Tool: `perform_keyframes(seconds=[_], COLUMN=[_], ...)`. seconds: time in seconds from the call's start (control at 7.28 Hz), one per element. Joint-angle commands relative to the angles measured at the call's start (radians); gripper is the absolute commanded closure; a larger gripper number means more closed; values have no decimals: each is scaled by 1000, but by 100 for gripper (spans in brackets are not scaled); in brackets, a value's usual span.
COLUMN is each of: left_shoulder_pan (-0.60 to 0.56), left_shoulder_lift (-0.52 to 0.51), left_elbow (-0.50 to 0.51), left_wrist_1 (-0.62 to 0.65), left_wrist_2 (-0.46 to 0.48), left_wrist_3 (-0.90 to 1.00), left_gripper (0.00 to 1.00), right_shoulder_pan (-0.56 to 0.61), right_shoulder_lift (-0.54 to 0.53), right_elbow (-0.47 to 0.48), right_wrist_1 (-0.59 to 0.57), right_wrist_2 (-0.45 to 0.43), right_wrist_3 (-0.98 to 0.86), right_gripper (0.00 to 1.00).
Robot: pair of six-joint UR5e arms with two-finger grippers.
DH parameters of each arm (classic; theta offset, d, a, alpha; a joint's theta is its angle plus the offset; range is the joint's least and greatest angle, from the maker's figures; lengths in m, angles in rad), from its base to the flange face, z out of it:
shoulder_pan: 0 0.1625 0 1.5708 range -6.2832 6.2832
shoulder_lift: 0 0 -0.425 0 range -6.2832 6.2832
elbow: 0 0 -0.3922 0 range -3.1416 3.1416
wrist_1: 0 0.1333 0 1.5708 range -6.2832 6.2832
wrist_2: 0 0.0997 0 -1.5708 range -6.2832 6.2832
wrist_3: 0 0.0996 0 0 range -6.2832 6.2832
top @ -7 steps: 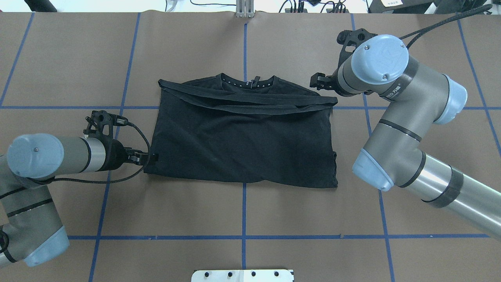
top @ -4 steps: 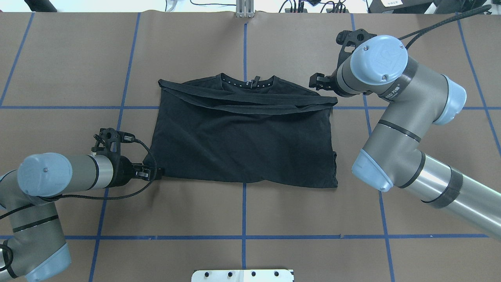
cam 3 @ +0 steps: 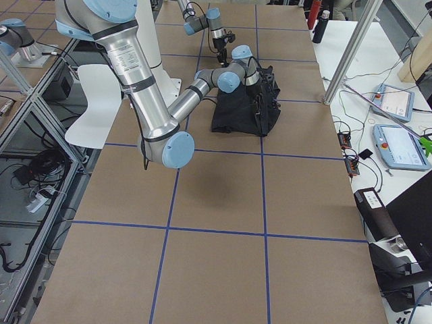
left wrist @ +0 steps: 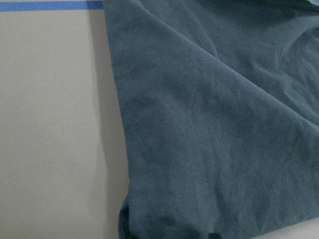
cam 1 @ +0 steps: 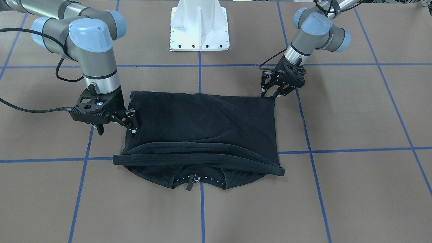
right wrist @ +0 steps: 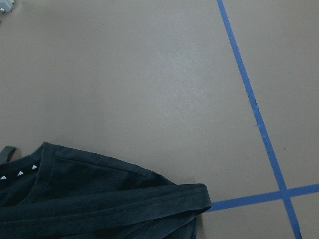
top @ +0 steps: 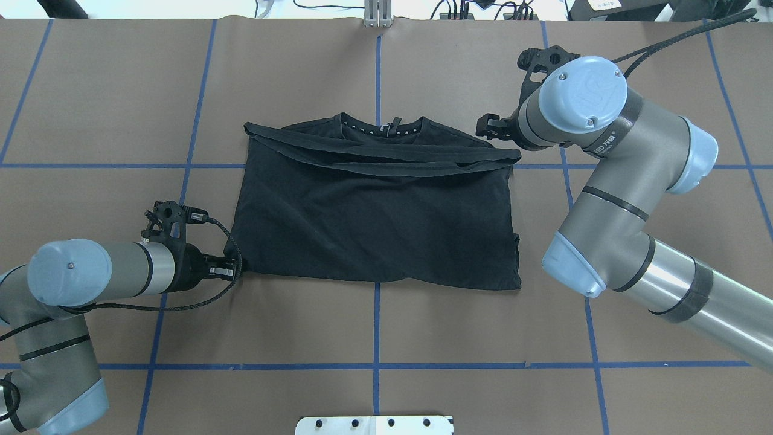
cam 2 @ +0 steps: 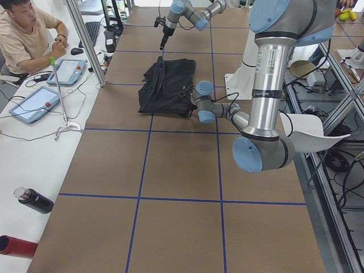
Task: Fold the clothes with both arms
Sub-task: 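Move the left gripper to the folded shirt's side edge while the right gripper withdraws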
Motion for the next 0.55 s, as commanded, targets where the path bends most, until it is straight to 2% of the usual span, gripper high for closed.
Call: perform_keyframes(seconds=[0.0, 0.41], left_shoulder_pan=[-2, -62], left_shoulder_lift=[6, 49], left_elbow=[-3, -5], left_wrist_1=[1, 1], left_wrist_2=[1, 1], left_wrist_3=[4, 141], left_gripper=[100, 100], right_shoulder_pan=[-5, -27], right_shoulder_lift=[0, 0], right_elbow=[0, 0], right_wrist_1=[0, 0], right_wrist_2=[-7, -15], right_wrist_3=[0, 2], right_gripper=[0, 0])
